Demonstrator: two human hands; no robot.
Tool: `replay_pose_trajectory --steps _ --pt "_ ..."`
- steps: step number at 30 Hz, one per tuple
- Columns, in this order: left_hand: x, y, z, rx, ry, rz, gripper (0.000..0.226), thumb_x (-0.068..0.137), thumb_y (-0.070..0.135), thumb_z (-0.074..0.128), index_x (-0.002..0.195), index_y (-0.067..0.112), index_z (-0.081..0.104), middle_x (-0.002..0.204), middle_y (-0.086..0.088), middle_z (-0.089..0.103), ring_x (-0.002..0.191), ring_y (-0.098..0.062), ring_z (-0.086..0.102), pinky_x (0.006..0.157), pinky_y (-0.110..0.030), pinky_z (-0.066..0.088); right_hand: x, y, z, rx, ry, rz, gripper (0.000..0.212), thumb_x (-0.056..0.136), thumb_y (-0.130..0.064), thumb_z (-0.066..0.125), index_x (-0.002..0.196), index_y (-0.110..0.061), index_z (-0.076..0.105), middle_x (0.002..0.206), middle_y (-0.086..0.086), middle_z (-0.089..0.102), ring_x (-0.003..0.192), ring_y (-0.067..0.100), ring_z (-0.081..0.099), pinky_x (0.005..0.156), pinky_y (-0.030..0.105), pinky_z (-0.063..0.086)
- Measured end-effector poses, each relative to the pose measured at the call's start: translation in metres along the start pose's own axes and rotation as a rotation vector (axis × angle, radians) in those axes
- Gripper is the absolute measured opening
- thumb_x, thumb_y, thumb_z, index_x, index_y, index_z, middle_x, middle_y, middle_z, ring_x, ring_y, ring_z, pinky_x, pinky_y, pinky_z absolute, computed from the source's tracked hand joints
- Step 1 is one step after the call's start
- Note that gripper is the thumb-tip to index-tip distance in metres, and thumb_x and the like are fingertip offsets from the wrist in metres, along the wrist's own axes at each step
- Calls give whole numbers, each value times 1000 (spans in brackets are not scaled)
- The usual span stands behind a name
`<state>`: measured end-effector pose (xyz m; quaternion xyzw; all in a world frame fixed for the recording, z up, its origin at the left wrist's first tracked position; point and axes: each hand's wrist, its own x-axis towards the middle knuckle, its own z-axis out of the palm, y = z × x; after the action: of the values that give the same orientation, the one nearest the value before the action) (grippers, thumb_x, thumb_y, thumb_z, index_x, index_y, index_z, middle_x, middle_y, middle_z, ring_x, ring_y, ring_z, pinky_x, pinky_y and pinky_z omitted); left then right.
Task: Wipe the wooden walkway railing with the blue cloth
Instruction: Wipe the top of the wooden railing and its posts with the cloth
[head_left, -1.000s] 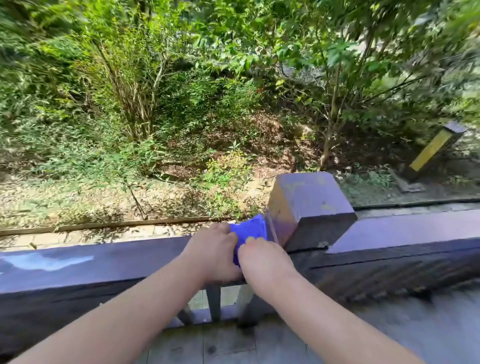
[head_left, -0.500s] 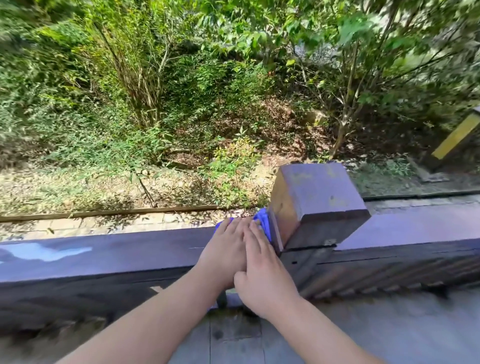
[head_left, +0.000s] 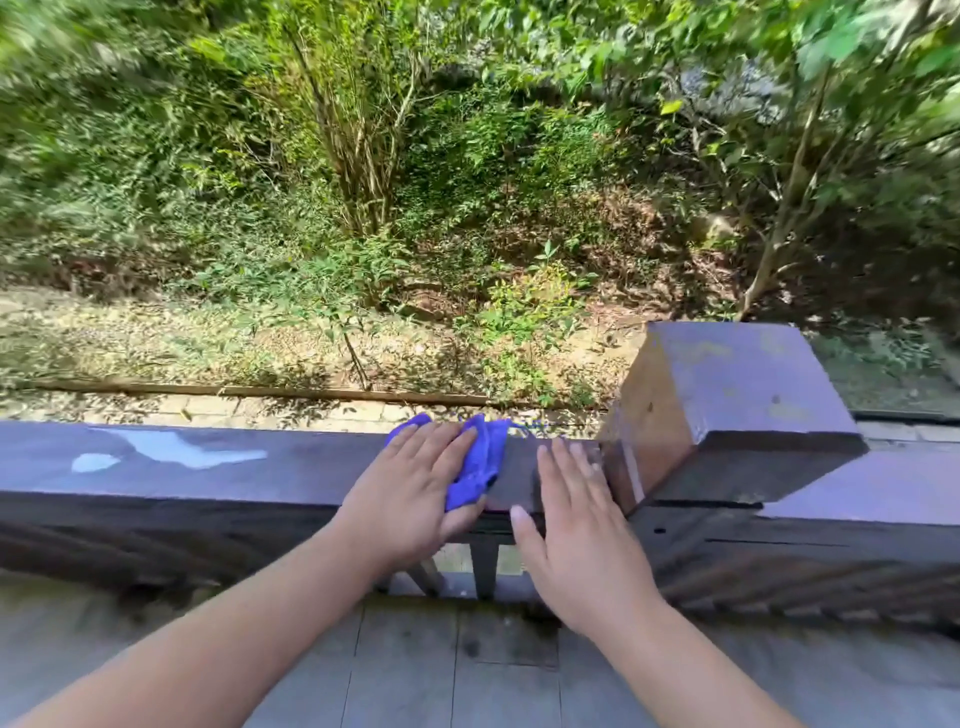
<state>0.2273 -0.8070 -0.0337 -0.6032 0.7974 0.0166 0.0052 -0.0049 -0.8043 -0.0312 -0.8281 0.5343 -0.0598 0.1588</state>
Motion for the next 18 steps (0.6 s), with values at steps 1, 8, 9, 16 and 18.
replay_pose_trajectory --steps 1,8,9,16,18 --pt "-9 -15 -1 -1 0 -34 83 95 71 28 157 16 26 161 -6 34 147 -26 29 124 -42 13 2 -1 2 -34 -13 6 81 99 -64 8 163 -16 -3 171 4 -14 155 15 -22 126 35 -12" --pt "-14 -13 3 -36 69 -178 79 91 67 36 147 12 45 144 -12 51 132 -35 43 115 -56 28 11 -29 23 -95 73 12 68 98 -53 25 153 -15 39 167 15 24 157 29 9 128 50 7" --pt "-8 -6 5 -53 92 -159 78 91 66 35 146 12 45 142 -13 52 130 -36 43 114 -58 28 16 -32 24 -77 146 1 59 97 -46 31 142 -13 50 158 17 40 152 33 27 126 50 17" --pt "-12 -27 9 -136 145 -27 69 94 56 38 149 16 39 146 -9 48 132 -31 41 117 -51 23 57 -42 25 -66 291 45 41 94 -44 41 125 -19 51 123 10 59 120 30 49 98 46 45" --pt "-29 -57 9 -141 150 -35 67 92 53 42 149 17 40 147 -8 48 134 -31 41 116 -50 24 57 -42 29 -61 262 83 48 94 -48 39 131 -21 52 131 8 59 127 29 46 102 49 46"
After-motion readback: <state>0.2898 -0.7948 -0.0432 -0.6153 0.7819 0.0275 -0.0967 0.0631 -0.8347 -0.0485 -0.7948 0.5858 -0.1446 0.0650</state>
